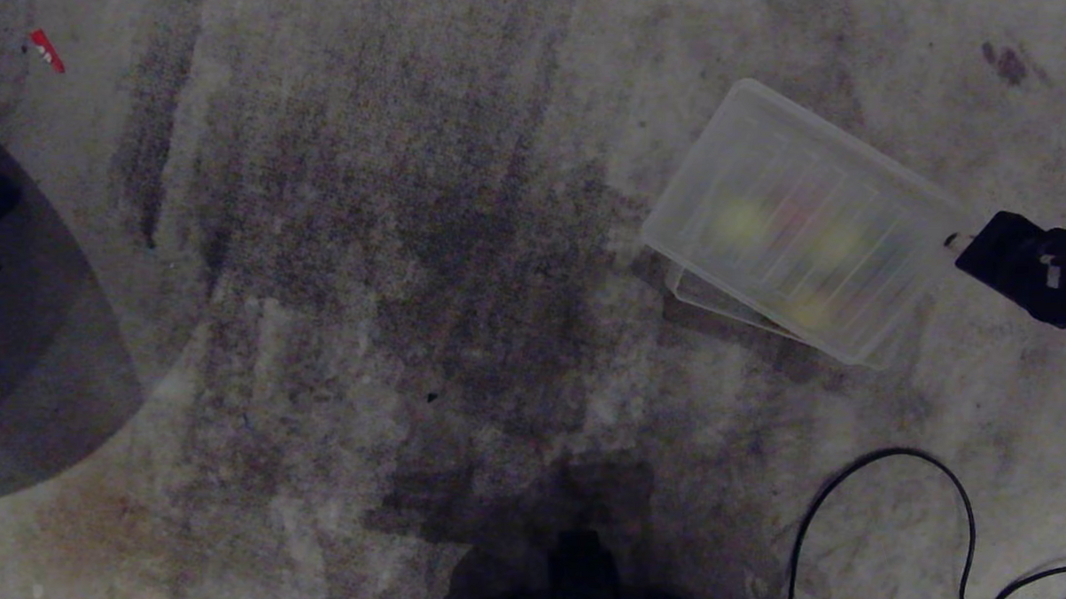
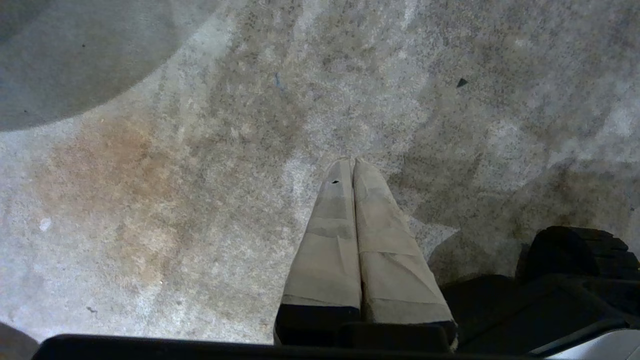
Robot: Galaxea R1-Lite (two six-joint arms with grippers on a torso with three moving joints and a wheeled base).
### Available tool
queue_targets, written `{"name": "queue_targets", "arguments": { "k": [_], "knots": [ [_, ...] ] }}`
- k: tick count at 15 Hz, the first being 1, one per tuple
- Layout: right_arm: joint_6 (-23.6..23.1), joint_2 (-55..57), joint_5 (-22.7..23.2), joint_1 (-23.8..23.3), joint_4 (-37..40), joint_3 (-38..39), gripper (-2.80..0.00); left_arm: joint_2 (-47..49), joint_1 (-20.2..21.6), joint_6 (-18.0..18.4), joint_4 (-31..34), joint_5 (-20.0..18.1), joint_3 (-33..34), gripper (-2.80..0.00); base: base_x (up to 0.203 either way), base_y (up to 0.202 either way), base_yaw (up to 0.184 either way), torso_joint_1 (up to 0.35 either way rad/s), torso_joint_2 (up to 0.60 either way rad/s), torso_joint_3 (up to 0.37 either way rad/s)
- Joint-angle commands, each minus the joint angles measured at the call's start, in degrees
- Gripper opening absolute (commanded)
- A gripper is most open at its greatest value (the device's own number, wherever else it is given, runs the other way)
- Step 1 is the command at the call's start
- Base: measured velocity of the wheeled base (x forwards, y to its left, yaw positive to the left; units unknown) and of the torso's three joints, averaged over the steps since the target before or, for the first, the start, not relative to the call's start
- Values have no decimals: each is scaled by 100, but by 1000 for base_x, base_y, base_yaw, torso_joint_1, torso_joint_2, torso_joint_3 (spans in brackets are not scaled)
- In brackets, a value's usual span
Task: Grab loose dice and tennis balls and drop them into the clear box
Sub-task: Close the lid
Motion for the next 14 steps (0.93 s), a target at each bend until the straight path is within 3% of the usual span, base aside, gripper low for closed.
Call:
{"name": "queue_targets", "arguments": {
  "k": [1, 4, 7, 11, 14],
  "knots": [
    [120, 515, 495, -99, -65, -88, -280, 9, 0, -3, 0, 5, 9, -280, 0, 0, 0, 0, 0, 0],
    [36, 559, 1447, -377, -179, -97, -280, 9, 0, -3, 0, 5, 9, -280, 0, 0, 0, 0, 0, 0],
    [-199, 644, 1849, -779, -225, -118, -280, 9, 0, -11, 0, 5, 9, -280, 0, 0, 0, 0, 0, 0],
    [-508, 652, 3026, -1493, -195, -287, -280, 9, 0, -3, 0, 5, 9, -280, 0, 0, 0, 0, 0, 0],
    [-564, 707, 3283, -1737, 55, -508, -280, 9, 0, -3, 0, 5, 9, -280, 0, 0, 0, 0, 0, 0]
  ]
}}
